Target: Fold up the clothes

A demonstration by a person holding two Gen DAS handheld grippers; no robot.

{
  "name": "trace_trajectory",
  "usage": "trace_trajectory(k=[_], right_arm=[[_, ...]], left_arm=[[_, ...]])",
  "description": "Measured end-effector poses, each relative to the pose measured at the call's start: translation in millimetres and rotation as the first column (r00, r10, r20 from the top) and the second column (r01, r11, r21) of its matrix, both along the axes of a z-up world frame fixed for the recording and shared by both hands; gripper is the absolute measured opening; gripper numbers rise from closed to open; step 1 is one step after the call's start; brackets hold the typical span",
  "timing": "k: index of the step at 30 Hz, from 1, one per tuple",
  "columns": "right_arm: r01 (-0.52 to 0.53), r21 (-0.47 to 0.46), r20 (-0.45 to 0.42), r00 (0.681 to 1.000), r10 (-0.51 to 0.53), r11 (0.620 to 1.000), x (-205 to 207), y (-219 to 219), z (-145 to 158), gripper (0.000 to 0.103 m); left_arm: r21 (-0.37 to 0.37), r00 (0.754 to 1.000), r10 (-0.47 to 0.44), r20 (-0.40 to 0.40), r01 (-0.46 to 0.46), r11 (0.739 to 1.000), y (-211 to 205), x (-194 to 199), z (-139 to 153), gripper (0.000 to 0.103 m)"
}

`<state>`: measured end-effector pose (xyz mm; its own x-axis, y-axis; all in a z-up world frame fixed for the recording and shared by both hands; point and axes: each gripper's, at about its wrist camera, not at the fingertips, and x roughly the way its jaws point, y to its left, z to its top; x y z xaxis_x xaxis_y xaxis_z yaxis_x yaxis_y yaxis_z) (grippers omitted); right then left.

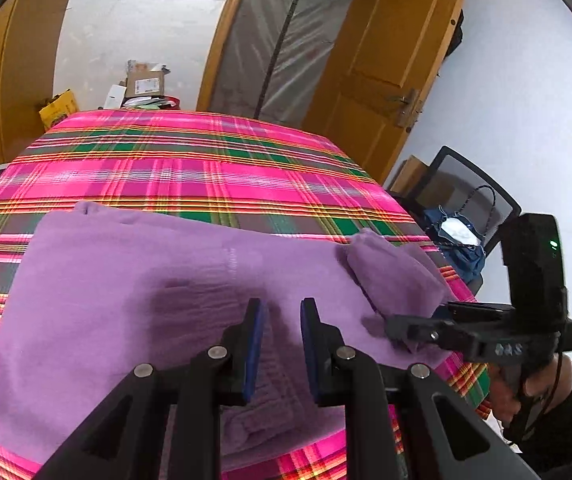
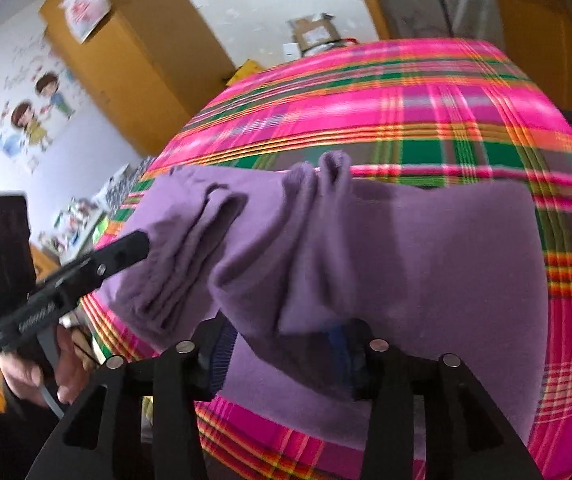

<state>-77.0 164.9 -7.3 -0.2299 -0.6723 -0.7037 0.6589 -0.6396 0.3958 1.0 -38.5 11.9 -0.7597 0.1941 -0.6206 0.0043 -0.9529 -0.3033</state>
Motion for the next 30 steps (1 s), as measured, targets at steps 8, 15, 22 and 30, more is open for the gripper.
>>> trace_trajectory(k=[8,15,22,30], right_arm=[[-0.108,-0.025,-0.026,0.994,0.107,0.994,15.3,-7.0,6.3,0.048],[-0.149,-0.037,0.010,0.989,0.150,0.988,20.2,0.0,0.5,0.048],[-0.019,-0.065,-0.021,1.000,0.018,0.998,11.2,42.0,10.7,0.048],[0.063,-0.076,0.007,0.998,-0.063,0.995,3.2,67.7,7.0,0.048]], left_arm=[[0.007,1.000,0.005,-0.008,-0.005,1.000,-1.8,-1.0,1.1,0.019],[0.114,0.996,-0.085,0.028,0.081,0.990,12.3,-12.4,-6.3,0.019],[0.223,0.980,-0.159,0.120,0.129,0.966,33.8,-42.1,-30.3,0.027],[0.241,0.980,-0.129,0.151,0.090,0.966,36.3,-46.1,-38.1,0.027]])
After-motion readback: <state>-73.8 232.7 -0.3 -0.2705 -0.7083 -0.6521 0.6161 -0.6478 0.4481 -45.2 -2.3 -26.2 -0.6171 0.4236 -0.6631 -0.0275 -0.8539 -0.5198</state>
